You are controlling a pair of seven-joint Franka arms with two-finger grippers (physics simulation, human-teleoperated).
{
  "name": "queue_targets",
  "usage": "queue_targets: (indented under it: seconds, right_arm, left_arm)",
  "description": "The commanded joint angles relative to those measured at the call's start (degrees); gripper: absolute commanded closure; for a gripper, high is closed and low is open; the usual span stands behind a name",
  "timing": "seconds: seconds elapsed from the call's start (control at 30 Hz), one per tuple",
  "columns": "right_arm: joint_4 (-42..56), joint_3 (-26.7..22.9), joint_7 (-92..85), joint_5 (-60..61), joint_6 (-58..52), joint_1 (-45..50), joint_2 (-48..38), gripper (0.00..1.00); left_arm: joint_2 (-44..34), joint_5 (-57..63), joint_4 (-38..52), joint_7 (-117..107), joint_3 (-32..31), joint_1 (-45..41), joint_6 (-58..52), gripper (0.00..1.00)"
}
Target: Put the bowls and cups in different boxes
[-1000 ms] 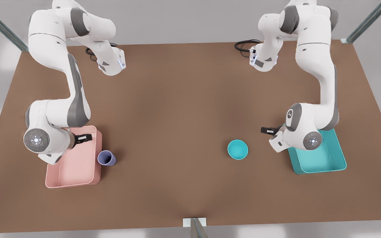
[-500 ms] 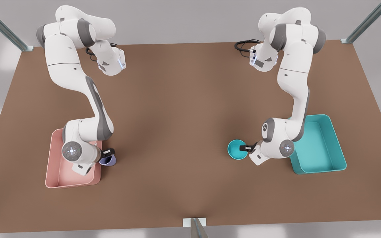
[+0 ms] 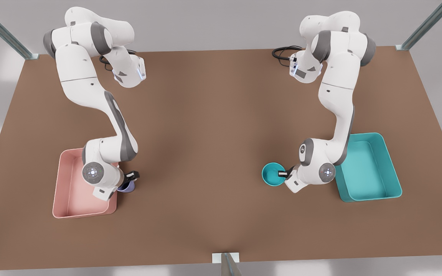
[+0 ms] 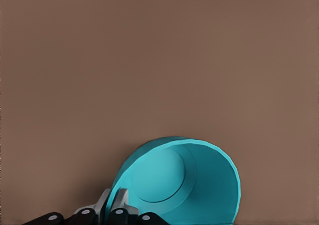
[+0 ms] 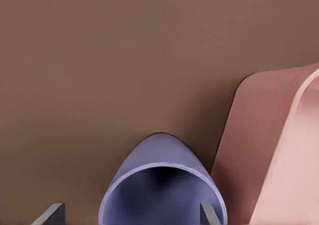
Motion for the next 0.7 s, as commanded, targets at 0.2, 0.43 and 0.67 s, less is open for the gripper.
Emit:
queue_targets:
  seconds: [0.2,0.43,0.67]
  right_arm:
    - [-2.23,-0.09,-0.85,-0.62,3.91,0.62,0.18,0.05]
    - [-2.05,-0.09,-1.38,-0.71,4.09,0.53,1.50,0.54]
    - [-1.44,-0.09,-1.38,-0.71,3.47,0.62,1.59,0.79]
  left_arm:
    - [-11.73,0.48,5.41,8.74,15.88,11.88,-22.79,0.79]
    - [-9.18,4.60,2.16,24.48,23.62,12.85,-17.09,0.79]
    - [-2.15,4.96,-2.32,26.94,23.53,14.08,-6.09,0.79]
